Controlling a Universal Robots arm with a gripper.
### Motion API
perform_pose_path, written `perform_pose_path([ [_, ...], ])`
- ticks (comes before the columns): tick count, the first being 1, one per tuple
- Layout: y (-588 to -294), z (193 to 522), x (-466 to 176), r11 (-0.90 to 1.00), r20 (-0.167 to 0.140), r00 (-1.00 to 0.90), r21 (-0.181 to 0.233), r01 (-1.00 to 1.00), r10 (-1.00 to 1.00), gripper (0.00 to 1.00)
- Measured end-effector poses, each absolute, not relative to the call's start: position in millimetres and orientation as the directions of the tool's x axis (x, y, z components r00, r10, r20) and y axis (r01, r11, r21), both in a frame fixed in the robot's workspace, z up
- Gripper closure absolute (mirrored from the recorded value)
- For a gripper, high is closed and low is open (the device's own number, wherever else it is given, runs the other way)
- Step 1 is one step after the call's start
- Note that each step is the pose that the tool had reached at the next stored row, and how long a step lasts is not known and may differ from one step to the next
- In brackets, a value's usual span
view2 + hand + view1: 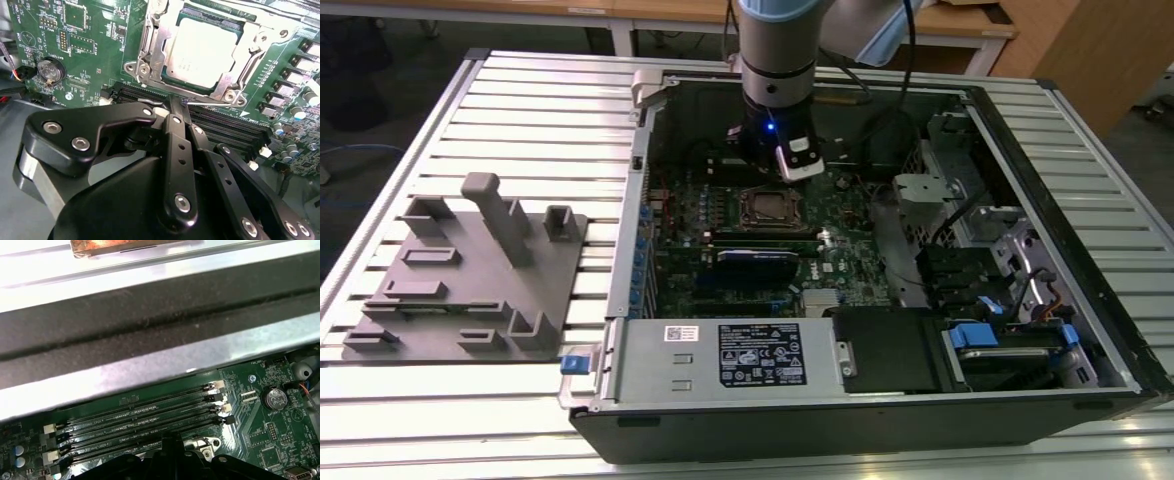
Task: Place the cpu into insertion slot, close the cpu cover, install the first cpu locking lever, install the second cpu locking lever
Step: 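Install the first cpu locking lever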
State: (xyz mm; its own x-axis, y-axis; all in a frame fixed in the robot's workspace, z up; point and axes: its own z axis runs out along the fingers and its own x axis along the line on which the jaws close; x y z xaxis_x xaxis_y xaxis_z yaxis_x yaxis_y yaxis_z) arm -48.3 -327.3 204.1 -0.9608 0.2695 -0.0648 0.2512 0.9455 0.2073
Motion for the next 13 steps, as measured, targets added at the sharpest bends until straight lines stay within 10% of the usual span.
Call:
perform_pose_path([
  [13,-319.0,200.6,-48.5,0.945,-0.068,-0.959,0.201,0.257,0.275,0.9],
])
